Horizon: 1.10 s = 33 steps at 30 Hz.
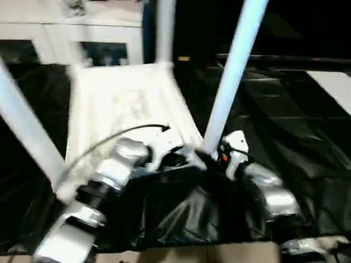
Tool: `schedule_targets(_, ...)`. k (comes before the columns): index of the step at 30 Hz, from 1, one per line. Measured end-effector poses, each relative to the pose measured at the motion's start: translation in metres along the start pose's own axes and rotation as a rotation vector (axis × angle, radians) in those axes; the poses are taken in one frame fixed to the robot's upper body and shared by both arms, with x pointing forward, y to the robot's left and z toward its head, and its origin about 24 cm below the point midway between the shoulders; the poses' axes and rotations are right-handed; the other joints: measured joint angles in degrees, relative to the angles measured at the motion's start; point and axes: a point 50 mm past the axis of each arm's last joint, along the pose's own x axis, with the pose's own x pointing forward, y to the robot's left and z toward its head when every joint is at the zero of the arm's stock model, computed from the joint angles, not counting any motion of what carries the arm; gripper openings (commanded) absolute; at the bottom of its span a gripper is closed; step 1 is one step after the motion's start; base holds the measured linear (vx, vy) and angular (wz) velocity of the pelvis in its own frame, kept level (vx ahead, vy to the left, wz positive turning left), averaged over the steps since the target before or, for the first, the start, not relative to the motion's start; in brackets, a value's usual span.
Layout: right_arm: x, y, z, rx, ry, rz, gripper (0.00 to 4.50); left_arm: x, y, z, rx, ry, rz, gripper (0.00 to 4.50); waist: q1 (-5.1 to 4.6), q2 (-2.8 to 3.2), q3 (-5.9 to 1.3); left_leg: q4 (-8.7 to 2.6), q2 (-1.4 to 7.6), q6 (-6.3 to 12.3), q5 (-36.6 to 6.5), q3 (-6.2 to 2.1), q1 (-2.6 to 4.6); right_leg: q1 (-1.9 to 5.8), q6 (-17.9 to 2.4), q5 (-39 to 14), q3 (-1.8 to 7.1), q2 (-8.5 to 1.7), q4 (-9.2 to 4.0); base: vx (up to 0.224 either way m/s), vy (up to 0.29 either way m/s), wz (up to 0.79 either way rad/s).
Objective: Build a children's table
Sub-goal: Rotate leg to tighten
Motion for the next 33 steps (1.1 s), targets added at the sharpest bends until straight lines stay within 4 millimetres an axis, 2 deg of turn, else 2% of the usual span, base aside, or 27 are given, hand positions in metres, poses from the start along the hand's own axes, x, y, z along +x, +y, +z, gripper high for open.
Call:
schedule_targets(4,0.009,0.011,-0.001,0.032,-0.017,-0.097,2.56,0.001,0.000,-0.001,-0.011,0.011,0.033,0.00,-0.35,0.24,-0.11,-0.03,-0.02,0.01,0.0,-0.22,0.00,0.03,0.0,0.0,-0.16,0.10,-0.47,0.000,0.000,0.00)
schedule_targets(5,0.009,0.013,0.000,0.019,-0.020,-0.105,2.56,0.001,0.000,-0.002,-0.013,0.013,0.037,0.00,-0.51,0.48,-0.20,-0.06,-0.02,0.01,0.0,-0.45,-0.07,0.12,0.0,0.0,-0.21,0.28,-0.89,0.000,0.000,0.00)
schedule_targets(6,0.010,0.013,0.000,0.000,-0.020,-0.107,3.10,0.000,0.000,-0.001,-0.012,0.012,0.040,0.00,-0.65,0.69,-0.21,-0.10,-0.08,0.02,0.0,-0.69,-0.10,0.12,0.0,0.0,-0.16,0.39,-1.15,0.000,0.000,0.00)
schedule_targets(10,0.009,0.014,0.000,-0.004,-0.031,-0.098,3.42,0.000,0.000,0.000,-0.008,0.013,0.042,0.00,-1.18,0.71,-0.18,-0.10,-0.21,0.02,0.0,-0.77,-0.13,0.09,0.0,0.0,0.12,0.47,-1.23,0.000,0.000,0.00)
schedule_targets(15,-0.003,0.004,0.002,-0.063,-0.014,0.037,3.88,-0.003,-0.001,0.001,0.032,-0.002,-0.004,0.00,-1.12,0.67,-0.15,-0.10,-0.30,0.03,0.0,-0.65,-0.25,0.06,-0.2,0.3,0.33,0.50,-1.01,0.000,0.000,0.00)
schedule_targets(19,-0.017,-0.009,0.007,-0.121,0.019,0.180,3.88,-0.010,-0.001,-0.001,0.052,-0.022,-0.080,0.00,-0.59,0.57,-0.12,-0.26,-0.18,0.02,0.0,-0.42,-0.24,-0.06,-0.2,1.1,0.52,0.63,-0.84,0.030,-0.010,0.03)
schedule_targets(21,-0.023,-0.014,0.010,-0.144,0.036,0.269,3.88,-0.014,-0.002,-0.002,0.068,-0.031,-0.134,0.00,0.30,0.56,-0.13,-0.48,0.18,0.04,0.0,-0.09,-0.28,-0.15,-0.1,0.9,0.45,0.76,-0.81,0.066,-0.027,0.04)
schedule_targets(27,-0.032,-0.015,0.017,-0.212,0.093,0.490,3.88,-0.024,-0.003,-0.004,0.105,-0.031,-0.247,0.00,1.62,0.61,-0.11,-0.53,0.26,0.36,0.1,0.12,-0.27,-0.29,-0.5,0.3,0.41,0.72,-0.49,0.044,-0.008,0.02)
schedule_targets(32,-0.041,-0.018,0.020,-0.245,0.180,0.646,3.44,-0.031,-0.002,-0.006,0.148,-0.003,-0.324,0.00,2.01,0.64,-0.09,-0.32,0.25,0.09,0.0,0.20,-0.23,-0.19,-0.5,0.3,0.54,0.66,-0.37,0.000,0.000,0.00)
schedule_targets(33,-0.042,-0.018,0.021,-0.249,0.192,0.669,3.18,-0.031,-0.002,-0.006,0.153,0.003,-0.337,0.00,2.06,0.64,-0.09,-0.27,0.25,0.06,0.0,0.22,-0.21,-0.19,-0.5,0.3,0.62,0.66,-0.23,0.000,0.000,0.00)
